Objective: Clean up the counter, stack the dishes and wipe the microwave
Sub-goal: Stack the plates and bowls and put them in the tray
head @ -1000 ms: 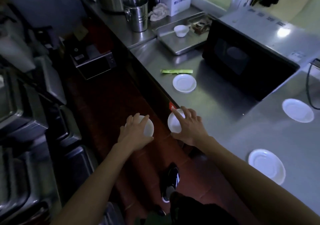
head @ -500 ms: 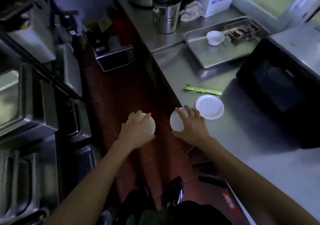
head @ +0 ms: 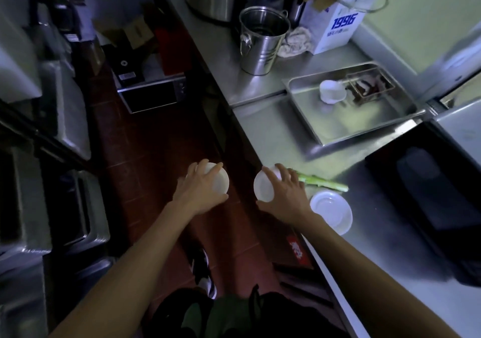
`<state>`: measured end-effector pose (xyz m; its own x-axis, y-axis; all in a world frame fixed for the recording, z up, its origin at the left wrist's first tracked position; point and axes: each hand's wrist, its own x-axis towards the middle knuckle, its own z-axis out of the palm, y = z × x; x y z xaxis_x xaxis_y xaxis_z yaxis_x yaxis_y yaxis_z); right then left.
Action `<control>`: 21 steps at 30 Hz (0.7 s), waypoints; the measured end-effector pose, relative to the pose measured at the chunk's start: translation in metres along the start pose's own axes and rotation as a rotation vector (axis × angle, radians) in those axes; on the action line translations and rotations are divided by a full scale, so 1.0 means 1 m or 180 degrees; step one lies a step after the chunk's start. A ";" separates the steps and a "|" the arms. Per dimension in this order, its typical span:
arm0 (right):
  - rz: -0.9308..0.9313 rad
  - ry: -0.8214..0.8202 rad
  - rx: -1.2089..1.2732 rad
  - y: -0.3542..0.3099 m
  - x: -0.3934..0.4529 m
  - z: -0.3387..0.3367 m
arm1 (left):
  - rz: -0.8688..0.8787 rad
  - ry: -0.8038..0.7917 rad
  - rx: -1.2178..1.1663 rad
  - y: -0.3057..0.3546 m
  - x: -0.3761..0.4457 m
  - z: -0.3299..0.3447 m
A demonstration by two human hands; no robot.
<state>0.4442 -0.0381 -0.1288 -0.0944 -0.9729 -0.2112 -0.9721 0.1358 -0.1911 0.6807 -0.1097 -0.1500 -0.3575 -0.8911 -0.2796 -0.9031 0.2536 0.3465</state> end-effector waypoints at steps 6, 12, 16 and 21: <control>0.0248 0.0471 -0.0178 -0.020 0.042 -0.020 | 0.0239 -0.0122 -0.0043 -0.011 0.059 -0.040; 0.0702 0.0538 0.0085 0.000 0.066 -0.027 | 0.0788 -0.0172 0.0074 0.011 0.116 -0.058; 0.0876 0.0566 0.0196 0.028 0.082 -0.028 | 0.1030 -0.0174 0.0083 0.040 0.159 -0.068; 0.1117 0.0747 0.0555 0.064 0.112 -0.038 | 0.1232 -0.0346 0.0365 0.084 0.215 -0.077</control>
<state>0.3633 -0.1457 -0.1283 -0.4773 -0.8757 -0.0730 -0.8239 0.4748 -0.3095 0.5460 -0.3091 -0.1126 -0.6934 -0.6782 -0.2434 -0.7155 0.6078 0.3444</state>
